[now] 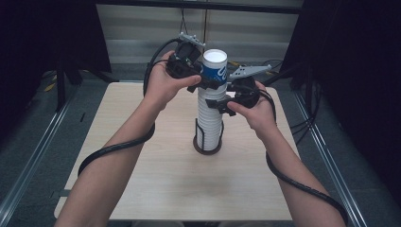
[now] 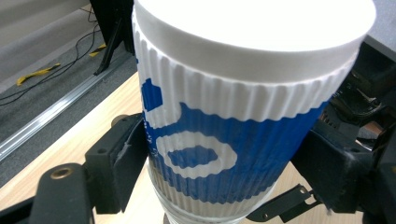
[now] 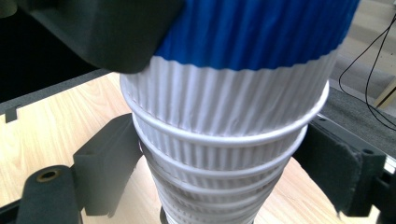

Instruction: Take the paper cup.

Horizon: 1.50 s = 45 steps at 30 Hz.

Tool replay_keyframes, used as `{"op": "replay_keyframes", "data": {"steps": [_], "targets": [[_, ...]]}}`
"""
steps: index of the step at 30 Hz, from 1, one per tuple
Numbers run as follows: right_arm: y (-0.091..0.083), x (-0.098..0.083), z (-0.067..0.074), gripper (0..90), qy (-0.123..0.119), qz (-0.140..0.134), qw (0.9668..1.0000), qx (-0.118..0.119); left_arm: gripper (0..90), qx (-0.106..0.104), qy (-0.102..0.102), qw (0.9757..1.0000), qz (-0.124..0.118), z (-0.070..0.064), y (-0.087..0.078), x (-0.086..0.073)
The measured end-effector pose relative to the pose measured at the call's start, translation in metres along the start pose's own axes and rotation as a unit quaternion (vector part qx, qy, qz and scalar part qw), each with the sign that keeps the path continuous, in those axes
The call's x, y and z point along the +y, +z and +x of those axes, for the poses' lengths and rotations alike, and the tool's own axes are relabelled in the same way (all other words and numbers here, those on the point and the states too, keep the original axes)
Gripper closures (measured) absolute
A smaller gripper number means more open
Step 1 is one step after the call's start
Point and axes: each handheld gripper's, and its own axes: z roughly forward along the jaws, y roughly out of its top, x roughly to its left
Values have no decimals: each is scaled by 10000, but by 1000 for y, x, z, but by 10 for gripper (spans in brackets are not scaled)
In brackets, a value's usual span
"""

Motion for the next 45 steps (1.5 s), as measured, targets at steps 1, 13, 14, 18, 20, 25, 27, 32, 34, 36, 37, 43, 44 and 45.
{"op": "replay_keyframes", "data": {"steps": [1,13,14,18,20,25,27,32,34,36,37,43,44,45], "targets": [[0,0,0,148,0,0,10000,0,210,0,0,10000,0,0,0,0],[0,0,1,150,-11,8,10000,-21,224,23,-47,9996,-268,-1,-10,6],[0,0,1,150,10,7,10000,-18,224,4,-85,9996,-261,0,-11,6],[0,-1,0,150,9,2,10000,-14,224,5,-89,9995,-308,0,-13,7],[0,-1,0,150,20,6,10000,-17,224,-27,-138,9992,-362,0,-14,7],[0,-1,0,151,29,-14,10000,-8,224,-48,-128,9990,-423,0,-18,9],[0,-1,0,150,25,-29,10000,-13,224,-38,-135,9990,-428,0,-20,9],[0,-1,0,150,21,-29,10000,-9,224,-30,-121,9987,-502,-2,-23,12],[-1,-1,0,151,24,-32,10000,3,225,-30,-92,9987,-492,-2,-24,12],[0,-2,0,151,39,-36,10000,0,225,-36,-133,9986,-506,-2,-24,12],[0,-2,0,151,38,-40,10000,-1,225,-41,-126,9985,-534,-1,-24,12],[0,-2,0,151,30,-43,10000,8,227,-88,-135,9982,-574,-1,-26,12],[0,-2,0,151,28,-47,10000,13,227,-92,-158,9981,-584,-1,-26,12],[-1,-3,0,152,42,-47,10000,20,227,-86,-152,9981,-585,-1,-27,12]]}}
